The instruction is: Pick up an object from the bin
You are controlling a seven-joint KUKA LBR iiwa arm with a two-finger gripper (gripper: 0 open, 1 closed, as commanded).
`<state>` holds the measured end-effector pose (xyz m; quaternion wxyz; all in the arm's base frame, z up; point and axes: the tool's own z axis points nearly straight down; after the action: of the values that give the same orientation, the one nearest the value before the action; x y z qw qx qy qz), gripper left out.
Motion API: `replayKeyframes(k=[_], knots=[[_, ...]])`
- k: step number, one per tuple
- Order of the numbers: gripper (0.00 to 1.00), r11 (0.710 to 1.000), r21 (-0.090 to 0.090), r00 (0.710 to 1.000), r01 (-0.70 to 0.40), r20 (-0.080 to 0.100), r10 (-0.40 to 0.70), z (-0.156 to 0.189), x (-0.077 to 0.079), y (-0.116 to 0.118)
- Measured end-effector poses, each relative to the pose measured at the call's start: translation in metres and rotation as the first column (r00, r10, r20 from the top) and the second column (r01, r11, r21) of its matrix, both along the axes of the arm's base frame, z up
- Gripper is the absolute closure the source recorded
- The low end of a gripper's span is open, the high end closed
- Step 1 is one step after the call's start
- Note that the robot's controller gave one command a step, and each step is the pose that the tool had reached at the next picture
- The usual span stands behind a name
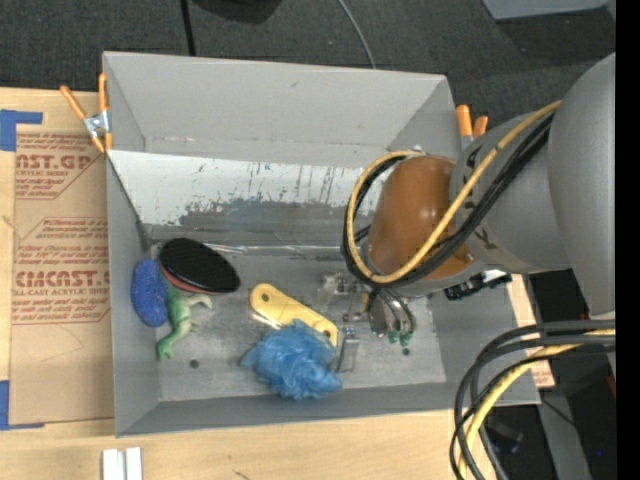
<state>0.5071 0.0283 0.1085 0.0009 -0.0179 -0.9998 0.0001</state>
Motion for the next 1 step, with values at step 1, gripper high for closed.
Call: replayKeyframes(k=[1], knots=[[0.00, 0.996, 0.001, 0.995, 0.092, 0.022, -0.092, 0.0224, 0.0249, 0.0096]])
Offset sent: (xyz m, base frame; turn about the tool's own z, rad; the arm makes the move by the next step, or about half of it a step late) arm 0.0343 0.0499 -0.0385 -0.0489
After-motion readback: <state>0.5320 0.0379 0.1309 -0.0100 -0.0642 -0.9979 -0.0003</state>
